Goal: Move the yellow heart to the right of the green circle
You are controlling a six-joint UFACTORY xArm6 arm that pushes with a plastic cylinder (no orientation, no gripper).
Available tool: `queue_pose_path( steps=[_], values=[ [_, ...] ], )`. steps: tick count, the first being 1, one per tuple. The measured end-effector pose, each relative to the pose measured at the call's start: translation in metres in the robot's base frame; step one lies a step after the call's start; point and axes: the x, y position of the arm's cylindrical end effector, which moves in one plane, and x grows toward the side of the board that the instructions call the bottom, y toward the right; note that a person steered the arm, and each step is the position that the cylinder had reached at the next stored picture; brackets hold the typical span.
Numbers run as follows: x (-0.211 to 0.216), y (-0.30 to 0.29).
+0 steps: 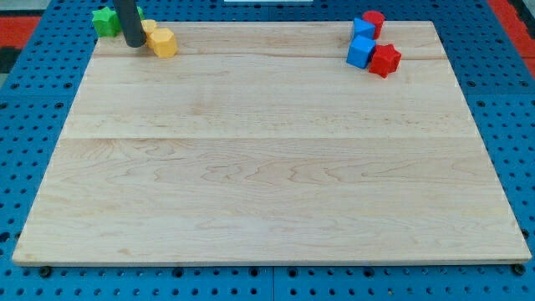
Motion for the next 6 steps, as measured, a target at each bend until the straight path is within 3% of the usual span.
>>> queue_pose_path(
  steps=[1, 6],
  values=[
    [-0.010, -0.022],
    [-0.013, 0.068]
  ],
)
